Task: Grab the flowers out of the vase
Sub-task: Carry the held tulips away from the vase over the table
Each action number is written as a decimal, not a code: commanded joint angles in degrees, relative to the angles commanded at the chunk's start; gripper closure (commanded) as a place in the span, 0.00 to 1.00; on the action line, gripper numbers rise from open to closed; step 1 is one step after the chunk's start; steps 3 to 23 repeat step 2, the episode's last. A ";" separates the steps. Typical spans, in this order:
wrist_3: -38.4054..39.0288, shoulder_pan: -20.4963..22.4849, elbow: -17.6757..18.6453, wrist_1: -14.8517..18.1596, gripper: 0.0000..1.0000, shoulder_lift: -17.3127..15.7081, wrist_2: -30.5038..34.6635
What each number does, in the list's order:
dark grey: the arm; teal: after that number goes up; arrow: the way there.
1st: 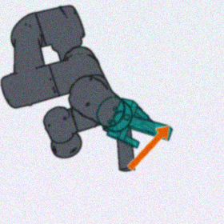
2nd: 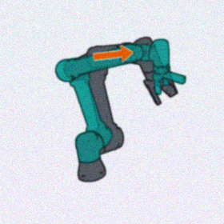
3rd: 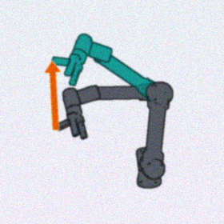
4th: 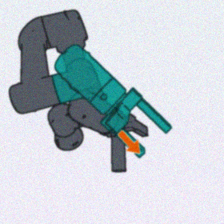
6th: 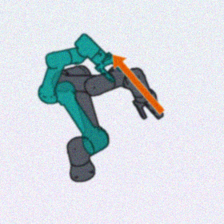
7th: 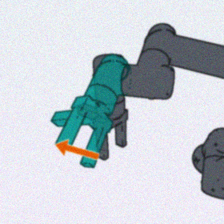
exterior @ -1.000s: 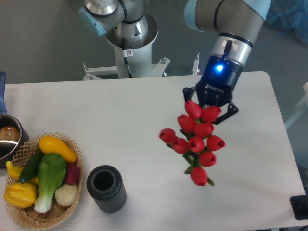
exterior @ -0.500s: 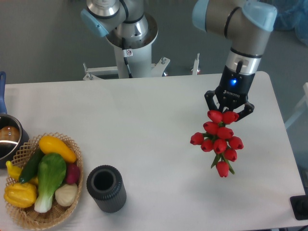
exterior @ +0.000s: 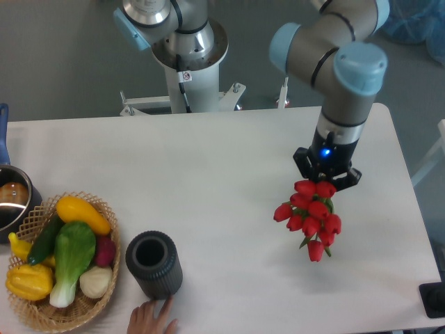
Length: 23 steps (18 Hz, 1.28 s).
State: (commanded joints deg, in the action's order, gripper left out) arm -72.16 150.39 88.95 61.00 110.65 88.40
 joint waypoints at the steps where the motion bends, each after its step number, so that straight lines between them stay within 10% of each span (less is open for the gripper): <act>1: 0.17 -1.05 -0.61 0.09 1.00 0.09 0.62; 23: 0.35 -1.67 -0.70 0.26 1.00 0.09 0.72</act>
